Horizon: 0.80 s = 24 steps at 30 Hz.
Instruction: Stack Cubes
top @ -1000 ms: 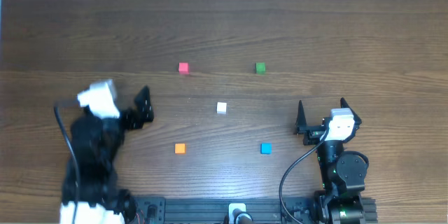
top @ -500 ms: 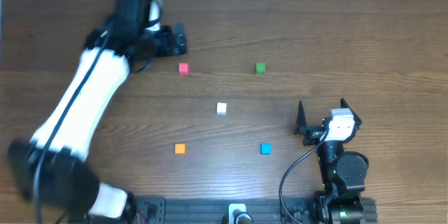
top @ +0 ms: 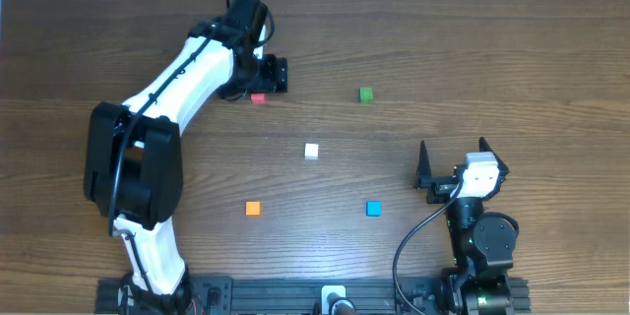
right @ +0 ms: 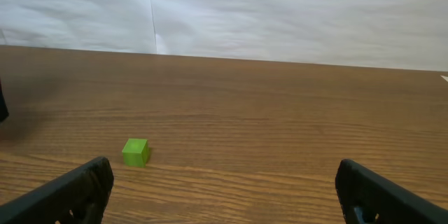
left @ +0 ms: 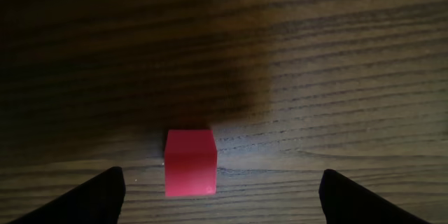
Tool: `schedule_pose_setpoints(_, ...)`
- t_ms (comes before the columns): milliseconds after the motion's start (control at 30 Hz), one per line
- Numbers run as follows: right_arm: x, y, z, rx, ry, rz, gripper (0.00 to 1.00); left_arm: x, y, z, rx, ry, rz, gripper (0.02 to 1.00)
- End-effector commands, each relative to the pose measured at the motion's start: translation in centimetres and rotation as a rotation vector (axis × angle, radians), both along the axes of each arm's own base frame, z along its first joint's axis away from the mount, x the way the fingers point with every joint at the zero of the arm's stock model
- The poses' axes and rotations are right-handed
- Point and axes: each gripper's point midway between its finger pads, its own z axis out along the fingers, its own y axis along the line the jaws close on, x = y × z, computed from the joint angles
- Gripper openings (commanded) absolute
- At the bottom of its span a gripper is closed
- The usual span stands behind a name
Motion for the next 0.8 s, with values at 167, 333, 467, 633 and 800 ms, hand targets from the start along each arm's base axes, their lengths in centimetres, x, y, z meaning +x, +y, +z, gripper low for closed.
schedule_pose_setpoints(167, 0.0, -0.1, -0.2, -0.004, 0.0, -0.002, 0.991, -0.1, 0.6, -1.1, 0.054, 0.03, 0.008, 0.86)
schedule_pose_setpoints(333, 0.0, -0.1, -0.2, -0.004, 0.0, -0.002, 0.993, -0.3, 0.8, -1.7, 0.063, 0.049, 0.009, 0.847)
schedule_pose_setpoints(467, 0.0, -0.1, -0.2, -0.004, 0.0, -0.002, 0.991, -0.5, 0.8, -2.4, 0.068, 0.064, 0.008, 0.838)
schedule_pose_setpoints(633, 0.0, -0.1, -0.2, -0.004, 0.0, -0.002, 0.991, -0.6, 0.7, -3.3, 0.075, 0.081, 0.006, 0.741)
schedule_pose_setpoints(800, 0.0, -0.1, -0.2, -0.004, 0.0, -0.002, 0.993, -0.3, 0.8, -3.2, 0.084, 0.066, 0.006, 0.617)
